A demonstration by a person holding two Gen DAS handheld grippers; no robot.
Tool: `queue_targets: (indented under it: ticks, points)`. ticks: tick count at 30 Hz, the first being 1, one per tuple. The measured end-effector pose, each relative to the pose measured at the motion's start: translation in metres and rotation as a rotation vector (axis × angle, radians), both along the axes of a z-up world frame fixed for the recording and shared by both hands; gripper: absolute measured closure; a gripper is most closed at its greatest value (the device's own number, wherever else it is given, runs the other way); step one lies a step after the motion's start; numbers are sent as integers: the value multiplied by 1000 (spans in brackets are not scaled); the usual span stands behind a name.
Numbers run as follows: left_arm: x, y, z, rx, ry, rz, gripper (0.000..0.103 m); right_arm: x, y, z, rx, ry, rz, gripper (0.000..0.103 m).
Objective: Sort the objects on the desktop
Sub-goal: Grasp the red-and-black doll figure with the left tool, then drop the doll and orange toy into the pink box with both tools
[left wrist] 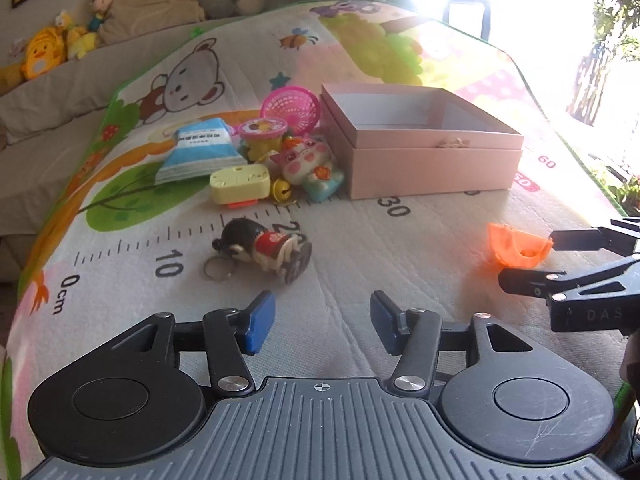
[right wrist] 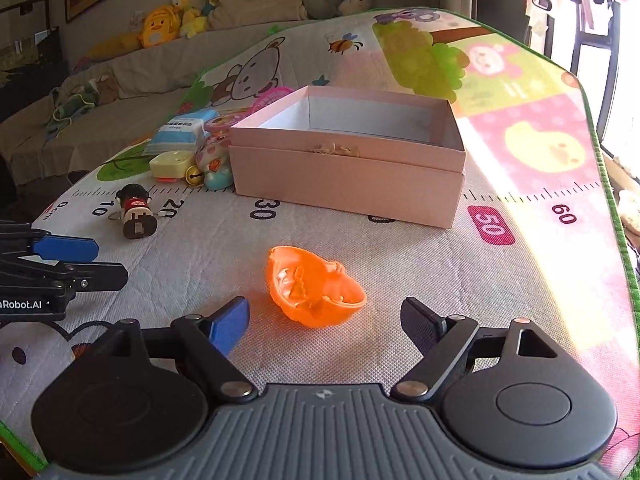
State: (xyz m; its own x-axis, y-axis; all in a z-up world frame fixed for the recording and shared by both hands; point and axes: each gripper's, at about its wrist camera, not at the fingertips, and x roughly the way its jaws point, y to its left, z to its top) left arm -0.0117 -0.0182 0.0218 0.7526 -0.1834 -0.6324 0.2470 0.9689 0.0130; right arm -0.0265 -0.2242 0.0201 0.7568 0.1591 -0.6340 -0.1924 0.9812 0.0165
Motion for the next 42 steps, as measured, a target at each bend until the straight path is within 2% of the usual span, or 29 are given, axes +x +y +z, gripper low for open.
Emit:
queue_targets:
  ticks: [1, 3, 4, 7, 11, 16, 19, 23, 25, 27, 31, 32, 35, 36, 39, 42]
  points:
    - [5, 1, 0, 7, -14, 14, 37, -1, 0, 0, -4, -4, 0, 19]
    - [15, 4, 1, 29, -50, 35, 20, -3, -1, 0, -9, -13, -6, 18]
    - [20, 5, 0, 46, -60, 46, 18, -3, -2, 0, -9, -14, -9, 16]
    - [38, 10, -2, 69, -62, 49, 14, -2, -4, 0, -3, -10, -10, 16]
    - [56, 11, -6, 54, -48, 1, 10, -1, -2, 0, 0, -7, 2, 16]
    - [46, 5, -6, -25, -13, -148, 7, -1, -3, 1, 2, -13, -4, 15]
    - [26, -2, -7, -37, -24, -241, 7, 0, -3, 3, -2, -19, -9, 15]
    - [27, -8, -11, 31, -29, -158, 8, 0, -1, 3, 0, -23, 3, 15]
    - [31, -9, -12, 22, -7, -133, 13, 2, 0, 3, 3, -17, 8, 15]
    - [36, -10, -14, 26, 17, -122, 24, 4, 0, 2, 10, -5, 5, 15]
    - [34, -15, -13, 34, 17, -117, 32, 12, -1, 2, 23, 20, -10, 15]
    - [32, -15, -12, 37, 16, -116, 32, 14, -1, 3, 24, 24, -13, 16]
    - [23, -18, -8, 46, 15, -140, 33, 18, 1, 5, 18, 36, 2, 37]
    - [19, -19, -5, 45, 14, -150, 33, 18, 3, 5, 11, 45, 11, 52]
    - [10, -20, 13, 14, -14, -183, 33, 14, -2, 17, 10, 43, 50, 52]
    - [14, -30, 49, -2, -111, -204, 33, 11, -21, 60, 26, -50, 67, 52]
